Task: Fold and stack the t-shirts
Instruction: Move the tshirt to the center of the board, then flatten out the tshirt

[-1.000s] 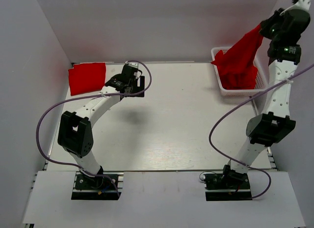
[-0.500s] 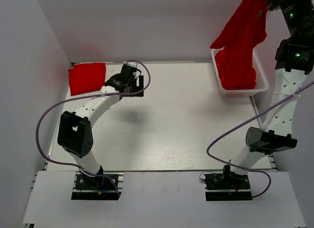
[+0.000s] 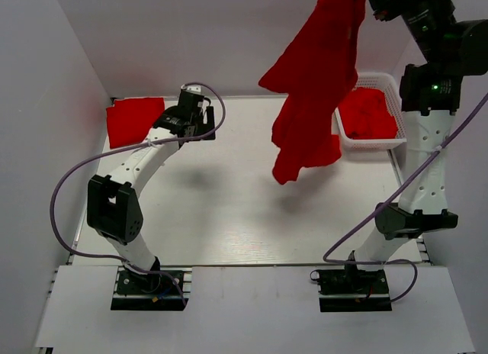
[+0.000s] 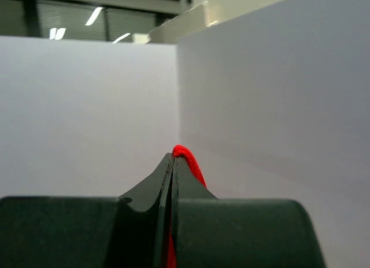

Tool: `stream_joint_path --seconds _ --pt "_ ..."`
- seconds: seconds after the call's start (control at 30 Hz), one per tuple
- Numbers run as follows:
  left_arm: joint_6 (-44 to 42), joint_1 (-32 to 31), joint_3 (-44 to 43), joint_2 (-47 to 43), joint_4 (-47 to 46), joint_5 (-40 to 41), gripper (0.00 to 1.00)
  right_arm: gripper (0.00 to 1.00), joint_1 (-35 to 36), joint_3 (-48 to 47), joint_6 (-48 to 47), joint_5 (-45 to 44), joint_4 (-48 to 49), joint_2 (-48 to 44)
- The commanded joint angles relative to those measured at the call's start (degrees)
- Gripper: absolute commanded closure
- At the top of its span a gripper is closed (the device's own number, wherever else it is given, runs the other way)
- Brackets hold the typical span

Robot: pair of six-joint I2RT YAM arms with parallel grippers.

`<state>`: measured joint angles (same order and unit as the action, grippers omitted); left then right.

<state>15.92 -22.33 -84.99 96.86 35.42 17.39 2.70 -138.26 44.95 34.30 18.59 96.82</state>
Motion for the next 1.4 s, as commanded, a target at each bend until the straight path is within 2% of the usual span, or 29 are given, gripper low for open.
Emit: stream_joint_path --seconds 0.0,0.03,0.1,0.13,0.2,0.23,0.3,0.33,0.4,0.47,0.5,0.53,0.57,0.6,0.63,0.67,0.93,1.07,1.2,1.37 --pt "0.0 0.6 -2.4 -3.3 2.1 1.4 0.0 1.0 3.4 3.1 1.9 2.4 4.4 -2.9" --pt "0.5 1.1 -2.4 -3.3 2.9 2.1 0.0 1.0 4.8 8.7 0.9 3.8 3.0 -3.5" --pt "2.3 1.1 -2.4 -4.0 4.1 4.2 0.0 1.0 7.0 13.5 -2.3 10.0 -1.8 -5.4" --pt "3.8 1.1 -3.4 -4.0 8.0 5.3 0.0 1.0 8.8 24.5 -5.1 13.1 -1.9 -6.1" --pt "7.0 1.7 -3.5 -4.6 11.0 7.7 0.0 1.0 12.0 32.8 -11.8 15.3 -8.2 -9.0" --pt "7.0 1.7 -2.5 -5.9 11.0 7.7 0.0 1.0 13.3 44.8 -16.8 14.6 -9.6 -9.4" --pt "8.4 1.7 0.7 -6.4 10.5 8.4 0.0 1.0 15.7 53.5 -22.2 12.3 -9.7 -12.5" --pt "8.9 1.7 1.2 -6.4 12.1 8.5 0.0 1.0 17.3 64.8 -25.5 11.8 -11.8 -13.0" --pt "9.0 1.7 2.6 -6.4 12.7 8.5 0.0 1.0 19.5 73.1 -31.3 7.4 -17.6 -12.4" --pt "9.0 1.7 3.2 -6.4 13.2 7.7 0.0 1.0 20.7 77.0 -33.3 4.6 -23.5 -10.7" --pt "9.0 1.7 3.3 -6.4 13.2 6.9 0.0 0.97 21.2 78.0 -34.5 -0.2 -24.9 -9.6" --pt "9.0 1.7 3.9 -6.4 13.2 5.6 0.0 0.92 21.1 78.9 -34.8 -1.2 -26.4 -9.2" --pt "9.0 1.7 4.6 -6.4 12.4 4.9 0.0 0.8 21.2 80.1 -34.8 -3.4 -27.4 -8.7" --pt "8.4 1.7 4.6 -6.4 12.4 4.2 0.0 0.42 21.3 80.2 -35.0 -4.2 -28.1 -8.6" --pt "7.6 1.7 5.2 -6.4 11.4 3.5 0.0 0.22 21.2 80.1 -35.3 -5.3 -29.1 -8.7" --pt "7.6 1.7 5.7 -7.0 10.4 2.1 0.0 0.1 21.5 79.2 -35.2 -6.6 -29.6 -9.9" --pt "5.5 1.7 9.0 -10.1 7.9 -3.0 0.0 0.1 20.9 71.7 -33.8 -18.8 -34.8 -14.8" --pt "2.2 0.8 10.0 -11.5 6.6 -4.6 0.0 0.1 20.9 70.3 -33.3 -20.6 -35.7 -16.5" --pt "-1.2 0.3 12.1 -13.1 4.0 -11.4 0.0 0.1 20.8 69.9 -31.0 -26.0 -36.8 -18.5" --pt "-6.9 0.3 17.8 -16.3 1.0 -21.5 0.0 0.1 20.2 70.7 -27.3 -38.3 -37.9 -21.5"
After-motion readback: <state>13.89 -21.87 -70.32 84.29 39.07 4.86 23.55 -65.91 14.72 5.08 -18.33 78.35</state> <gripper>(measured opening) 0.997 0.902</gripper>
